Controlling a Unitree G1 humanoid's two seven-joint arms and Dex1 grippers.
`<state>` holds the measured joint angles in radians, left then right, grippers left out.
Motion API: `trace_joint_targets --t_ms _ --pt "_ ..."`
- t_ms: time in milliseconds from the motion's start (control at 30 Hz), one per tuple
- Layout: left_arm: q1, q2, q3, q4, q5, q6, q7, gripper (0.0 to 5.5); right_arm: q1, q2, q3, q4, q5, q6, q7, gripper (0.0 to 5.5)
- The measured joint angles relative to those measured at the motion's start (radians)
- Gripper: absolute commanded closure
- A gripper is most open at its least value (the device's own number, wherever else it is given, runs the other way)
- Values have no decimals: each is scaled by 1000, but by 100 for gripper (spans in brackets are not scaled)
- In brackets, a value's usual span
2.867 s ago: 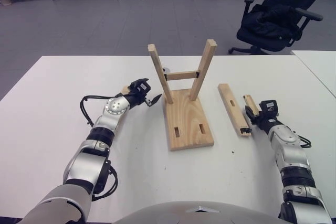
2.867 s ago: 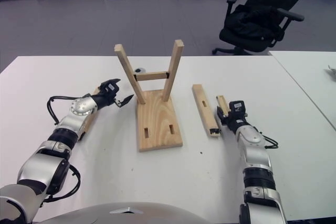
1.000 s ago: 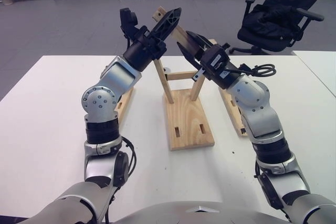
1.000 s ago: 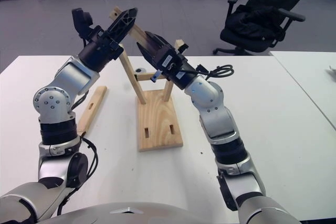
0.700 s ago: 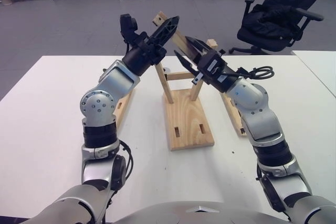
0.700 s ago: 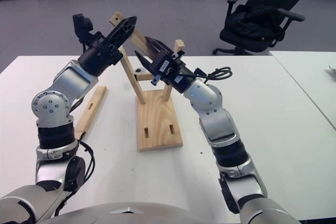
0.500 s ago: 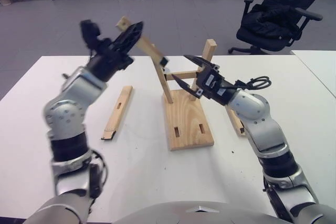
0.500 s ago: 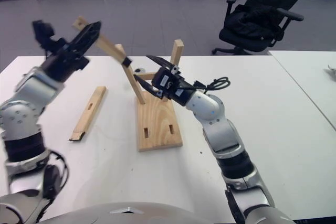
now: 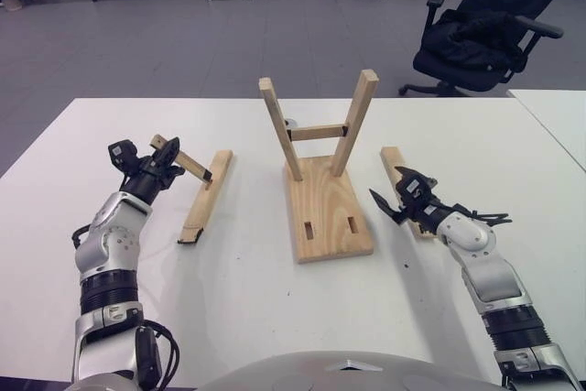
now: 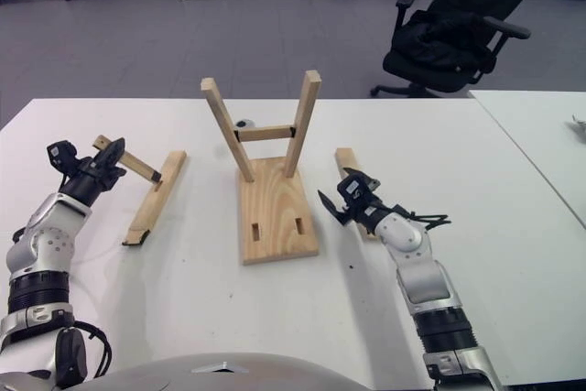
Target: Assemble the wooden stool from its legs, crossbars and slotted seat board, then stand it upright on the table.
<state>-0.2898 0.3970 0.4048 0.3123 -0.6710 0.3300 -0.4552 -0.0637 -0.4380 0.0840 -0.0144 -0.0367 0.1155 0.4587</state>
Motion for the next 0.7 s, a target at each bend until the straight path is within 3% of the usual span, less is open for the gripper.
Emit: trace_joint_targets --t_ms 700 --pt "80 -19 -10 -129 55 51 57 510 31 14 14 -7 -49 -13 -32 149"
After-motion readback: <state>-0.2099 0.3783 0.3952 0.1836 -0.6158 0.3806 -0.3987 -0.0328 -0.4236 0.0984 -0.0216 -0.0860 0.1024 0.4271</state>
